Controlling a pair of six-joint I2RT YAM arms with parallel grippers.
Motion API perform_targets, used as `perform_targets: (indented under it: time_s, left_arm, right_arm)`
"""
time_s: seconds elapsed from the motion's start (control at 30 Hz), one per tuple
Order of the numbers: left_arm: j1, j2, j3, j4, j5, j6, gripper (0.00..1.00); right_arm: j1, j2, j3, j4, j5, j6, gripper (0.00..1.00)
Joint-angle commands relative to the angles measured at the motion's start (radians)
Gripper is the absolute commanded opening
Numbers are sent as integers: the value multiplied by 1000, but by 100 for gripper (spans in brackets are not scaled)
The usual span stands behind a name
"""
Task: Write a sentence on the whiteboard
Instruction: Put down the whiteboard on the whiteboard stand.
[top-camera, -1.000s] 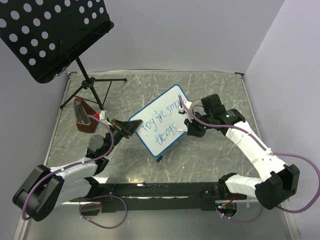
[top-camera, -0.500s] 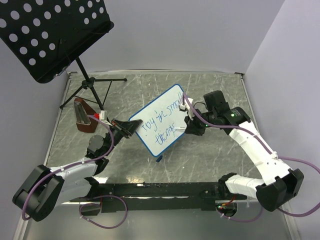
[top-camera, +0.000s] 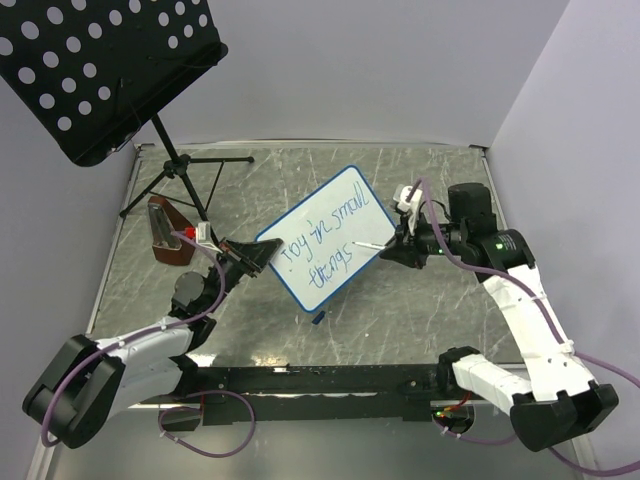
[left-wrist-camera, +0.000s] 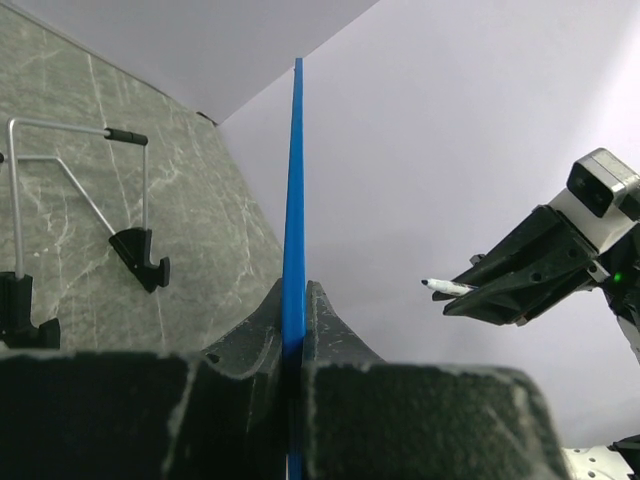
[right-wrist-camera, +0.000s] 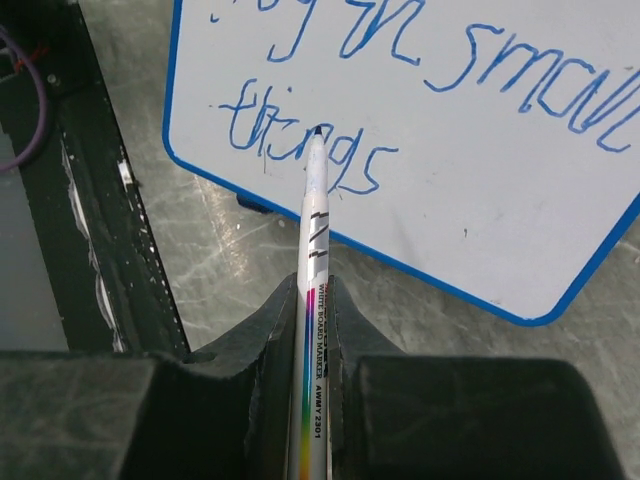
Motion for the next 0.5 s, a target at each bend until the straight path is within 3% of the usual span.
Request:
perform_targets:
  time_s: [0.0, 0.23, 0.47]
  left_arm:
    - [18, -65, 37, 143, 31, 18, 1]
    - [57, -128, 85, 11, 100, 76, 1]
    - [99, -172, 137, -84, 158, 130, 1]
  right_arm:
    - [-63, -30, -20, 72, -138, 17, 0]
    - [-207, -48, -84, 119, -296, 34, 0]
    - [-267, -80, -124, 158, -357, 42, 0]
